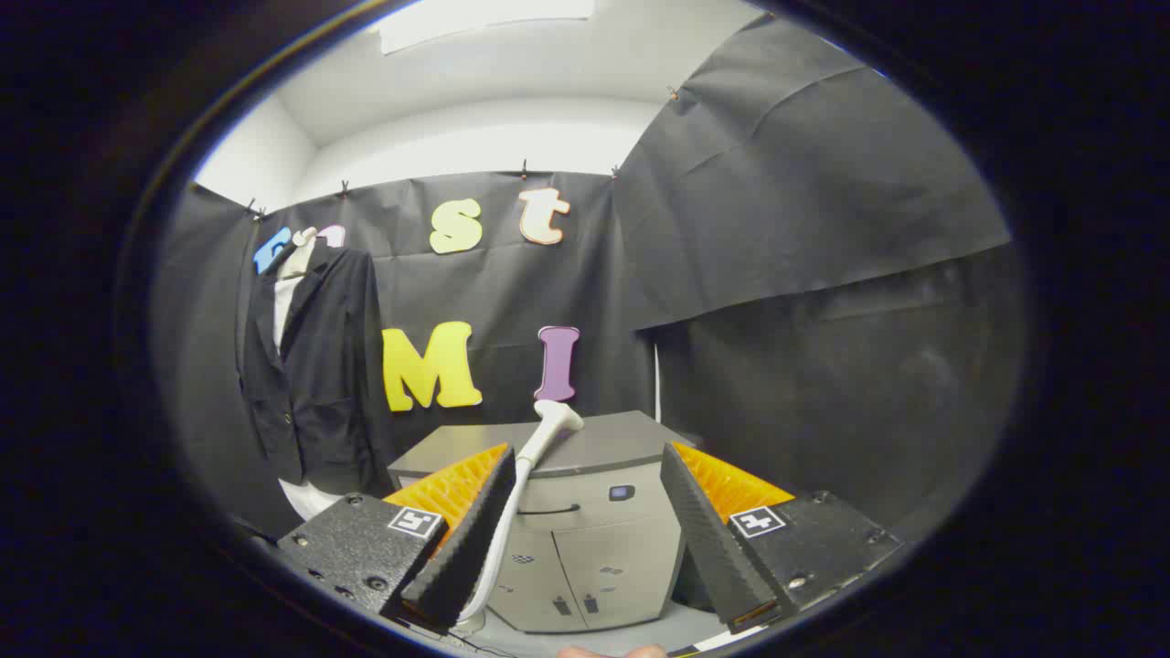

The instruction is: Iron the clothes twice with a garment steamer, once on the left side and once on the right side.

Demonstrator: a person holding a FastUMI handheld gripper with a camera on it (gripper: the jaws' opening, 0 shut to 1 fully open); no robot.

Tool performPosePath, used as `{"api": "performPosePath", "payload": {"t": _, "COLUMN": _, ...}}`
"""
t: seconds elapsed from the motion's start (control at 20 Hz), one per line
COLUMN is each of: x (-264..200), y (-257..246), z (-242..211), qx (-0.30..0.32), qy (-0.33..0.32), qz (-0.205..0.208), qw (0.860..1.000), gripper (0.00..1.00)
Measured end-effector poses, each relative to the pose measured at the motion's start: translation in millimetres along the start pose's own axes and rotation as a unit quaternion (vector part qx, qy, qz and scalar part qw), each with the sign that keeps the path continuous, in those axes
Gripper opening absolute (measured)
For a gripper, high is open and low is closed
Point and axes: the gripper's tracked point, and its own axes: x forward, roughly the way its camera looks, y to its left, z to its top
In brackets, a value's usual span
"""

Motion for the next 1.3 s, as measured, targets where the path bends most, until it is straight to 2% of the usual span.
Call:
{"api": "performPosePath", "payload": {"t": 0.95, "x": -2, "y": 7, "z": -5, "qx": -0.001, "qy": 0.013, "qz": 0.001, "qw": 1.000, "gripper": 0.99}}
{"api": "performPosePath", "payload": {"t": 1.3, "x": 7, "y": 15, "z": -6, "qx": 0.015, "qy": 0.029, "qz": -0.022, "qw": 0.999, "gripper": 0.99}}
